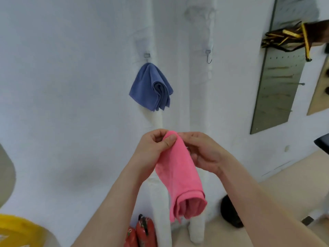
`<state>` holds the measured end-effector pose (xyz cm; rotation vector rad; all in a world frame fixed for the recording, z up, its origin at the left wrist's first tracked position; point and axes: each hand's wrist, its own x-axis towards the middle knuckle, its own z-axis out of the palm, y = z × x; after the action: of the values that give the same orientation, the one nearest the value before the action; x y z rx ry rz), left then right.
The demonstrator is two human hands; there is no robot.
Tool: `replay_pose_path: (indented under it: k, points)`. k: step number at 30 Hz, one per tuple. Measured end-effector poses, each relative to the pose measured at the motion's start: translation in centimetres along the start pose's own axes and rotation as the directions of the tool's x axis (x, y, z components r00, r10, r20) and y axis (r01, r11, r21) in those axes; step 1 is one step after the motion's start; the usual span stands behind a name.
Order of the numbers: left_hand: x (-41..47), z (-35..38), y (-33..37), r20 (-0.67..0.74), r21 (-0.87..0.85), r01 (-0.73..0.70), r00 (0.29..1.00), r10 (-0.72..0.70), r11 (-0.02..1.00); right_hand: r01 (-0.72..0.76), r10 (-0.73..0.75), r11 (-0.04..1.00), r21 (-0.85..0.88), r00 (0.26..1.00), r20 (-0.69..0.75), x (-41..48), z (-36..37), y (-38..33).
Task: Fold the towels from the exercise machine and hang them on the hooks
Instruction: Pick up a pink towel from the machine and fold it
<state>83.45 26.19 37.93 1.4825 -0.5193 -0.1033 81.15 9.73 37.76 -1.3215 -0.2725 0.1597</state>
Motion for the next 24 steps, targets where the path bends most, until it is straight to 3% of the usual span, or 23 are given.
replay_pose_path:
  k: [5, 14, 21, 24]
  points:
    - [6.6, 0.2, 3.3, -0.078, -0.193, -0.033, 0.997, 0.019, 0.981, 0.112, -0.112, 0.994, 0.005, 0.993, 0.048, 6.7, -1.6, -5.5]
    - [18.0, -4.3, 13.4, -0.145, -0.107, -0.282, 0.953, 0.265, 0.953, 0.308, -0.3, 0.95, -0.048, 0.944, 0.135, 17.6, -0.4, -17.5]
    - [26.5, -8.3, 22.6, -0.14, 0.202, -0.489, 0.844, 0.519, 0.849, 0.53, -0.562, 0.786, -0.319, 0.827, -0.011, 25.3, 1.9, -27.7]
    - [29.6, -9.8, 25.7, -0.144, 0.441, -0.577, 0.71, 0.689, 0.687, 0.569, -0.652, 0.692, -0.443, 0.757, -0.046, 28.5, 2.7, -31.6]
